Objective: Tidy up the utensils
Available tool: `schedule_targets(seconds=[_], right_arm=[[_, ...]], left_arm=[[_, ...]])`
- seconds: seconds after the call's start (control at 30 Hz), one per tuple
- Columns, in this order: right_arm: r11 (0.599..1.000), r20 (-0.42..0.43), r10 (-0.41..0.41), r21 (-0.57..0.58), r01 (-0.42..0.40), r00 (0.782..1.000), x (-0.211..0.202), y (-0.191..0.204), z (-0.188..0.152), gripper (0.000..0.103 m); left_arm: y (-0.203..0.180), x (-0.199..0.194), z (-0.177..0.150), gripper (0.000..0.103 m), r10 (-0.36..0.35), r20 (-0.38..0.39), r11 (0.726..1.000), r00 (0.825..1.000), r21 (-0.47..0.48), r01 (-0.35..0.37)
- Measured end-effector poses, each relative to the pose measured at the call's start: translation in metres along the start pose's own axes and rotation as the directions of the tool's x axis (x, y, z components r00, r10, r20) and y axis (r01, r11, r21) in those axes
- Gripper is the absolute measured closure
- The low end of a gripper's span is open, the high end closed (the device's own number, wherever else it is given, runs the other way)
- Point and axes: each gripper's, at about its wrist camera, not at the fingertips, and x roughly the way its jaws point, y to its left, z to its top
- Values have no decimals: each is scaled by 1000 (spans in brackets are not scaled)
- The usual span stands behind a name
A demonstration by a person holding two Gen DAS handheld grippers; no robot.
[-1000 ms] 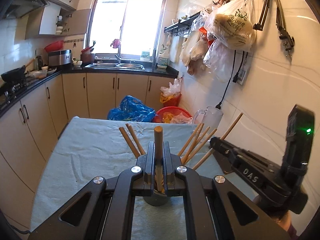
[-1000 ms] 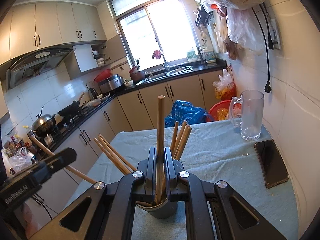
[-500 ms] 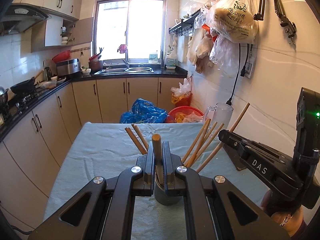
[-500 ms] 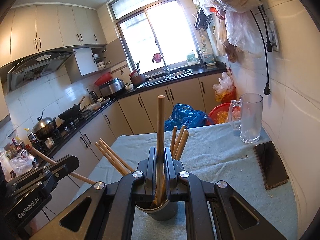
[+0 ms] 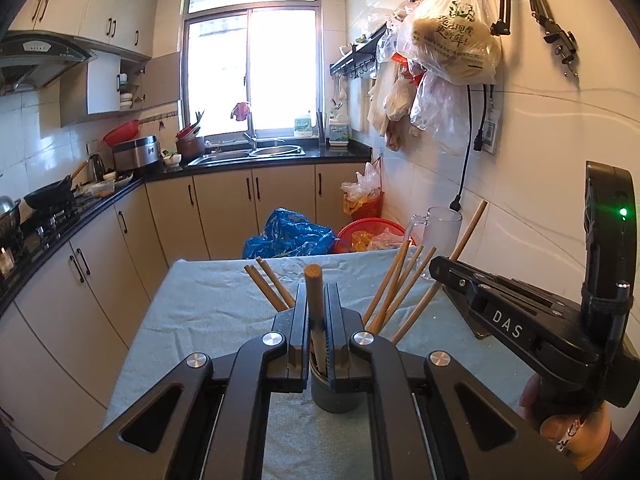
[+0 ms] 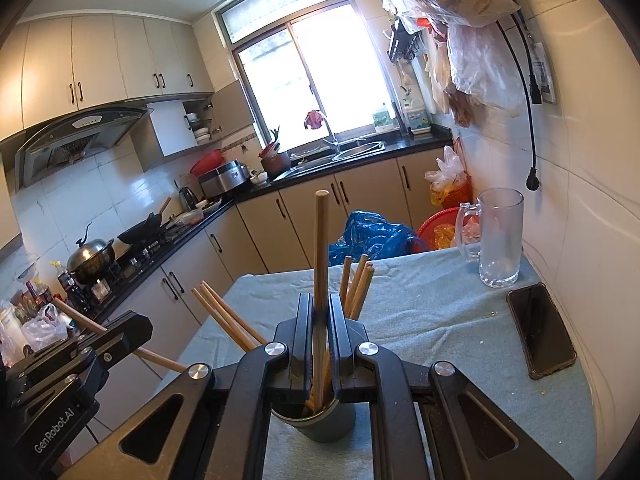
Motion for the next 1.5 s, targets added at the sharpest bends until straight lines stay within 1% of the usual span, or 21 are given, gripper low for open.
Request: schedule_targets(seconds=[0.27,1.07,1.5], right_arm=[[1000,3,-1,8,1,1000,-2,-2,-1,95],[1000,-64,2,3,-2,998,22,-2,-18,95],[1000,-37,-4,24,5,999,19,-6,-15,95]], left_arm=[[-3,-3,0,97,1,8,1000,1000,14,-1],[12,28,-14,97,2,-86,999,996,-33,-5],[14,28,-12,97,-4,-77,999,997,-49,0]])
